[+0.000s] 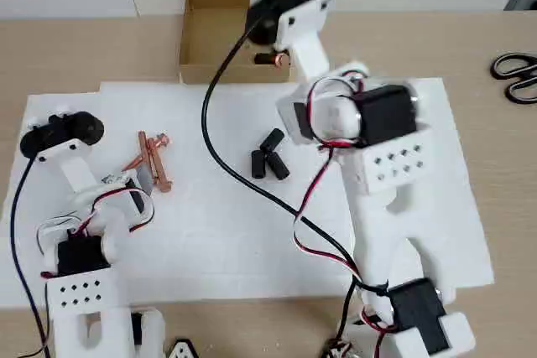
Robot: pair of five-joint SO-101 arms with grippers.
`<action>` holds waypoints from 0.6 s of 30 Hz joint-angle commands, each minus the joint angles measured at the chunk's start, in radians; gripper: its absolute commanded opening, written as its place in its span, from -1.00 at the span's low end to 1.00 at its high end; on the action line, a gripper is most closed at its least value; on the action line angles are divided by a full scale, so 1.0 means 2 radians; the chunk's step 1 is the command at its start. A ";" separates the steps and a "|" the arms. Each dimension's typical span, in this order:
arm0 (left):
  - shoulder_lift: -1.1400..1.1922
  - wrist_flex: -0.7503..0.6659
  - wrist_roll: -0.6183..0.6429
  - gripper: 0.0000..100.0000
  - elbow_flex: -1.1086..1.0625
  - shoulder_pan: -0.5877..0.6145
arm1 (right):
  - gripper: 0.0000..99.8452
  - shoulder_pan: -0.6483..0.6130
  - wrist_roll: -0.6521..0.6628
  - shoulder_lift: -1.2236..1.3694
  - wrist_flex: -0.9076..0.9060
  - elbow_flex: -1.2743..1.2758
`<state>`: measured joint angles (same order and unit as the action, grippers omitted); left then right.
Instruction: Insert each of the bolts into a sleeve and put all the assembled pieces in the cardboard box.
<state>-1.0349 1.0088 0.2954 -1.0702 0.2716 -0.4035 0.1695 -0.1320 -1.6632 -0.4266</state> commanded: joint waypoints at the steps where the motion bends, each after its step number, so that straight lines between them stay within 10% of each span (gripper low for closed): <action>1: -0.010 0.000 -0.003 -0.62 0.022 0.001 | -0.56 -0.006 0.003 -0.025 0.024 0.072; 18: -0.010 0.002 -0.003 -0.62 0.020 0.001 | -0.56 0.000 0.069 0.096 0.135 0.219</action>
<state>-1.0349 1.0088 0.2954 -1.0702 0.2716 -0.3974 0.2647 0.0292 -1.4147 0.0184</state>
